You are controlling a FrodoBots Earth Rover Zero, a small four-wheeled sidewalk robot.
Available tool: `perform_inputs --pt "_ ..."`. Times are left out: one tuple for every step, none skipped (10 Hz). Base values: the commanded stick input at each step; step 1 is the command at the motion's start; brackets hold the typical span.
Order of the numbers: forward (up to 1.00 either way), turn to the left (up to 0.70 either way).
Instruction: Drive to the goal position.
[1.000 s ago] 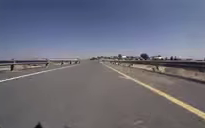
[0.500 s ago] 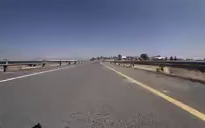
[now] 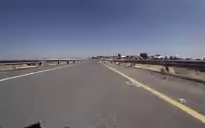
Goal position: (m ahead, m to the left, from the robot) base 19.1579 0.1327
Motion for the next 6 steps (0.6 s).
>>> perform_inputs --pt "1.00 0.00" --pt "1.00 0.00" --pt "1.00 0.00" --pt "1.00 0.00" --pt "1.00 0.00" --pt "1.00 0.00"
